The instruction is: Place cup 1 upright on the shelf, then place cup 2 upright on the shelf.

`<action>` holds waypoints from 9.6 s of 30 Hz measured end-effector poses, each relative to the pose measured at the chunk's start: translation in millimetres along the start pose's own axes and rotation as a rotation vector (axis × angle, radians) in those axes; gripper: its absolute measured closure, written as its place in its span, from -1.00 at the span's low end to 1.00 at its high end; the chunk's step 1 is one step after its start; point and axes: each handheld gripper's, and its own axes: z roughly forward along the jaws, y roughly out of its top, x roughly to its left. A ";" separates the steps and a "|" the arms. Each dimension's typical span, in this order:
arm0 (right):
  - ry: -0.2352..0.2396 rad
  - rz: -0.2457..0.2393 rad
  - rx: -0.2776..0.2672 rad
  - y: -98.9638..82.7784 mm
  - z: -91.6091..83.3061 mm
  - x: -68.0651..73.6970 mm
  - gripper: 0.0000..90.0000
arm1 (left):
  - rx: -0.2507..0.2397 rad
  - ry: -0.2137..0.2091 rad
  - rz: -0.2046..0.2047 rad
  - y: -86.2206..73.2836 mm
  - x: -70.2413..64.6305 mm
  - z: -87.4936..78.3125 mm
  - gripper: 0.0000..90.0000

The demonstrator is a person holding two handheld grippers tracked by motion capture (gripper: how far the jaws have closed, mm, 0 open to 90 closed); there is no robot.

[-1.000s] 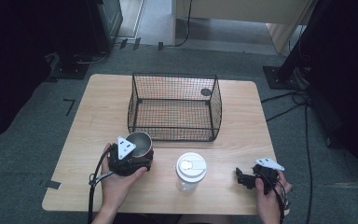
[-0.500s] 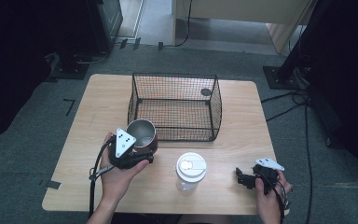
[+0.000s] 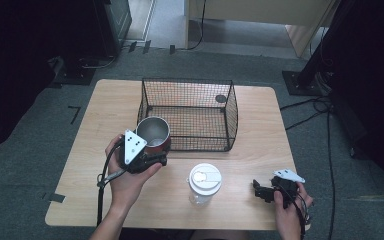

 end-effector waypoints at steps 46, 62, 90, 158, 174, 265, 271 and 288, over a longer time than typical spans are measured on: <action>0.001 0.002 0.000 0.0 0.0 0.0 -1.00 | -0.276 0.152 -0.099 23.8 14.4 92.2 -0.82; 0.001 0.002 -0.001 0.0 0.0 0.0 -1.00 | -0.234 0.206 -0.089 23.6 27.7 138.7 -0.82; 0.001 0.002 -0.001 0.0 0.1 -0.1 -1.00 | -0.040 0.234 -0.104 -3.4 29.3 198.0 -0.82; 0.000 0.001 0.000 0.0 0.0 0.0 -1.00 | -0.031 0.187 -0.051 49.1 19.5 137.3 -0.98; -0.001 0.000 0.000 0.0 0.0 0.1 -1.00 | -0.089 0.158 -0.042 46.0 14.4 79.6 -0.98; 0.206 -0.166 -0.208 0.5 -61.9 67.7 -1.00 | 0.296 0.341 -0.098 -145.7 103.1 -59.6 -0.85; 0.249 -0.185 -0.210 2.4 -68.4 77.9 -1.00 | 0.450 0.319 -0.108 -146.6 105.3 -51.5 -0.85; 0.352 -0.239 -0.220 5.3 -83.0 94.4 -1.00 | 0.549 0.256 -0.185 -148.7 112.5 -46.2 -0.86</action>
